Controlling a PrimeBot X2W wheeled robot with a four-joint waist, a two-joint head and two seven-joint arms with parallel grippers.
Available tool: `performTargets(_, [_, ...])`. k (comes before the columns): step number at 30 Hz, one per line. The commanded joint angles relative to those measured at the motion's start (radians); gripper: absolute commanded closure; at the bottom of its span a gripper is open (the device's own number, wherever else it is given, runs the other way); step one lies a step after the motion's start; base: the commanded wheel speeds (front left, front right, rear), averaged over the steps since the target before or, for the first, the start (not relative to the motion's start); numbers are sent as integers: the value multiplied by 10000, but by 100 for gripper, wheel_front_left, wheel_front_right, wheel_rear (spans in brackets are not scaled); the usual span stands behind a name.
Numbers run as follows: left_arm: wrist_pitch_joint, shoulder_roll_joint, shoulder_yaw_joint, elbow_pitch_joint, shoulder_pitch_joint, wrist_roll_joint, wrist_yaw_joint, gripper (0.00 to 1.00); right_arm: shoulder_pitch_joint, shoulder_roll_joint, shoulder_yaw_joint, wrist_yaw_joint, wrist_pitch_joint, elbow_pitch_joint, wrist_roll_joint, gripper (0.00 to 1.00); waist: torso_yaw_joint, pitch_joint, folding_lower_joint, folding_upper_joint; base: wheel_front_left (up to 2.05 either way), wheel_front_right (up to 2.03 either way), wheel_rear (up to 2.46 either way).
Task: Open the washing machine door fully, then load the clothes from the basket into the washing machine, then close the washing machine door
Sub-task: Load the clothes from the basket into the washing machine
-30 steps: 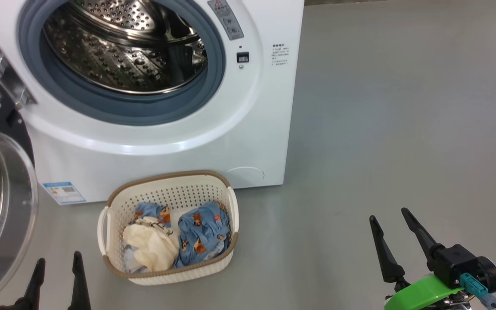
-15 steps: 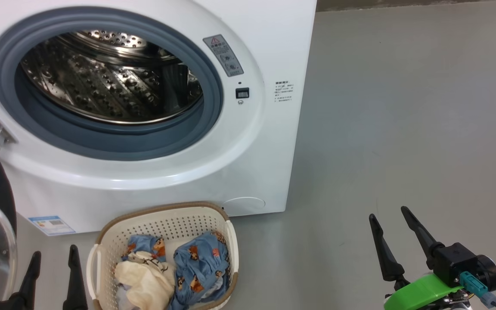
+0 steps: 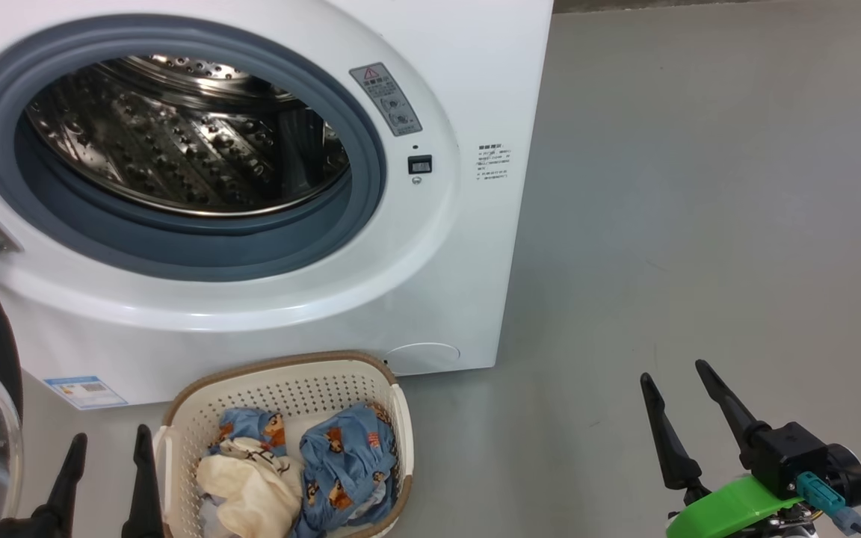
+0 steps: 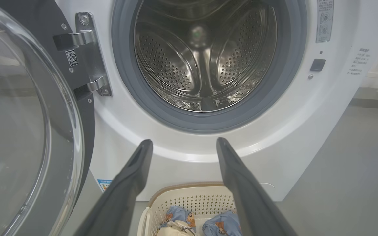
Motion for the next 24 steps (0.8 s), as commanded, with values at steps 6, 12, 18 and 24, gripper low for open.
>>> performTargets(6, [-63,119,190,-251,-250,-85,-25,0,-289,4,254,16,-120,-164,75,0,5,-56,0,-1,0,0,0])
performTargets(12, [-63,118,181,-278,-209,-91,-25,0,-250,13,261,16,-120,-186,85,0,12,-69,0,-1,0,0,0])
performTargets(18, [-63,117,139,-248,-228,-225,-25,0,-253,23,246,16,-120,-181,137,0,27,75,0,-1,0,0,0])
performTargets(24, [-63,117,4,-163,-296,-317,-25,0,-406,34,337,16,-120,-201,154,0,36,378,0,-1,0,0,0])
